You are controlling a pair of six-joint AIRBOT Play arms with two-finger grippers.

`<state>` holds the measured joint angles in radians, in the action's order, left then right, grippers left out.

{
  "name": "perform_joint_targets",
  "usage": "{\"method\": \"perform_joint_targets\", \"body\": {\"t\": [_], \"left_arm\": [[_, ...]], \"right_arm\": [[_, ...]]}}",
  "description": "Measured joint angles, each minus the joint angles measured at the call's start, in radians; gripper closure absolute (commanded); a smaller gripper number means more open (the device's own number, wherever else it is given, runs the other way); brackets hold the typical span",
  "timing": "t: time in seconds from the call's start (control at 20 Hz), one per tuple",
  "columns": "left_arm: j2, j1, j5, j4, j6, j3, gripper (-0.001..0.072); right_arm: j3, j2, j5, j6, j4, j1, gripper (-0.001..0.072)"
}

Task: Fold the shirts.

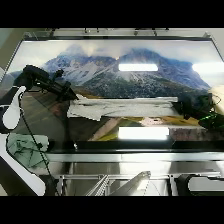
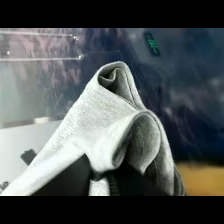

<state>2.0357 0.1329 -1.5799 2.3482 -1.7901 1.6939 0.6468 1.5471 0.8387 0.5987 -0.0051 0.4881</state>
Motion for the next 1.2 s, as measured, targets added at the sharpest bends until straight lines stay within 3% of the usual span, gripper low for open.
{"method": "perform_joint_targets", "body": {"t": [0.05, 0.1, 0.15, 0.2, 0.4, 0.45, 0.5, 0.55, 0.6, 0.65, 1.0, 1.05, 1.1, 1.2], "left_arm": [[0.006, 0.002, -0.007, 0.0, 0.001, 0.008, 0.0113], [0.007, 0.006, -0.023, 0.0, 0.003, 0.013, -0.0009], [0.004, 0.013, -0.044, 0.0, 0.003, 0.017, -0.0009], [-0.005, 0.021, -0.067, 0.0, 0.005, 0.019, -0.0009], [-0.087, 0.064, -0.157, 0.001, 0.022, 0.024, 0.0001], [-0.116, 0.073, -0.164, 0.002, 0.022, 0.025, 0.0075], [-0.144, 0.08, -0.164, 0.002, 0.026, 0.025, 0.0222], [-0.169, 0.085, -0.163, 0.002, 0.026, 0.025, 0.0502], [-0.192, 0.087, -0.157, 0.002, 0.026, 0.025, 0.0692], [-0.212, 0.086, -0.153, 0.002, 0.025, 0.025, 0.0686], [-0.262, -0.002, -0.132, 0.002, 0.021, 0.023, 0.0686], [-0.263, -0.027, -0.118, 0.003, 0.021, 0.023, 0.0686], [-0.263, -0.055, -0.098, 0.003, 0.021, 0.023, 0.0686], [-0.251, -0.126, -0.035, 0.003, 0.019, 0.023, 0.0686]], "right_arm": [[0.002, 0.002, 0.015, -0.007, -0.002, 0.0, 0.0406], [0.007, -0.002, 0.035, -0.009, -0.021, 0.004, 0.028], [0.019, -0.011, 0.067, -0.004, -0.069, 0.016, 0.0149], [0.038, -0.027, 0.096, 0.029, -0.132, 0.032, 0.0089], [0.183, -0.106, 0.166, 0.233, -0.436, 0.124, 0.0068], [0.228, -0.106, 0.171, 0.264, -0.478, 0.138, 0.007], [0.274, -0.093, 0.18, 0.289, -0.508, 0.146, 0.0072], [0.322, -0.064, 0.195, 0.316, -0.535, 0.148, 0.0074], [0.363, -0.027, 0.214, 0.338, -0.555, 0.145, 0.0082], [0.402, 0.017, 0.238, 0.357, -0.57, 0.137, 0.0142], [0.515, 0.237, 0.37, 0.416, -0.615, 0.006, 0.0154], [0.519, 0.247, 0.375, 0.423, -0.621, -0.014, 0.0317], [0.523, 0.256, 0.375, 0.423, -0.639, -0.034, 0.0537], [0.534, 0.266, 0.381, 0.428, -0.661, -0.061, 0.0692]]}}
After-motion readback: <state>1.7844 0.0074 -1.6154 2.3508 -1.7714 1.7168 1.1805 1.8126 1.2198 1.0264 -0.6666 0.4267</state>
